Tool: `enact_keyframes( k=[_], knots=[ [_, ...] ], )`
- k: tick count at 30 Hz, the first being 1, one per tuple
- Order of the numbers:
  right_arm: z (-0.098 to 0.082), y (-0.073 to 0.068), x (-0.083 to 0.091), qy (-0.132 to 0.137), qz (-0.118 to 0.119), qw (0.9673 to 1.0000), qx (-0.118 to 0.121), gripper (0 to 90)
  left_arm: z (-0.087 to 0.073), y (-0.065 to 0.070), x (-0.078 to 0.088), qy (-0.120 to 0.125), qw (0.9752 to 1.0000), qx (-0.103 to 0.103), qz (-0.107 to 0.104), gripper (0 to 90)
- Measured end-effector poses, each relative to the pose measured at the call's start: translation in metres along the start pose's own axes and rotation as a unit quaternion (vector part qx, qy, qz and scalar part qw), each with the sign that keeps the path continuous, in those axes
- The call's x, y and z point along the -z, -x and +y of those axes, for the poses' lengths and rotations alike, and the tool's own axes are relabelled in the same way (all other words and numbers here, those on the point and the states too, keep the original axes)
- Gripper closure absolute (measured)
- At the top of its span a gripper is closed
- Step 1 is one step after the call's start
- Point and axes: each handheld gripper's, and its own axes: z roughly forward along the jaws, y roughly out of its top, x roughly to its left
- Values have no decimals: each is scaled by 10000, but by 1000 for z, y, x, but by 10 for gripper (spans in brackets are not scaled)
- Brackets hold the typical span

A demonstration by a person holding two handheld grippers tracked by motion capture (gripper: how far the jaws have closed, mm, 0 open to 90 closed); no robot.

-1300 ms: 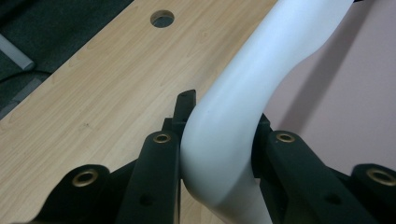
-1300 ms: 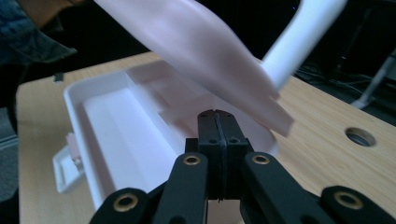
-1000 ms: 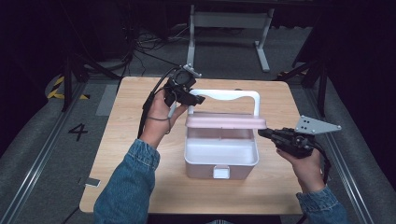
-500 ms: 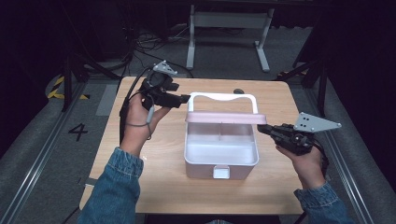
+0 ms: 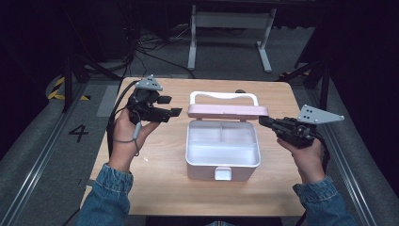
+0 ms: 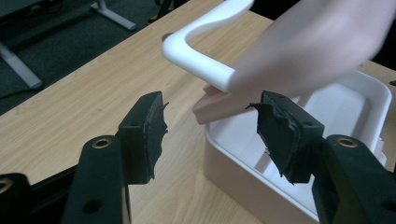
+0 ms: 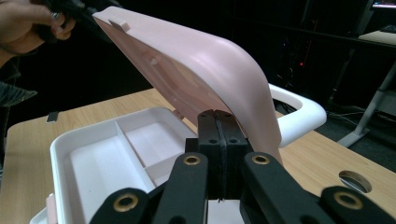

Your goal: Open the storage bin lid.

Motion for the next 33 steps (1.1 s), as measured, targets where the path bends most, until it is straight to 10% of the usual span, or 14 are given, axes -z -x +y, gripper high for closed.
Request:
enact_keyframes(
  k=[19, 33],
  knots=[
    [7, 10, -7, 245, -228, 9994, -25, 899, -23, 9, -23, 310, 9982, -464, 239, 329],
    [5, 11, -7, 248, -188, 9995, -106, 898, -5, 15, -39, 814, 9955, -444, 192, 316]
  ],
)
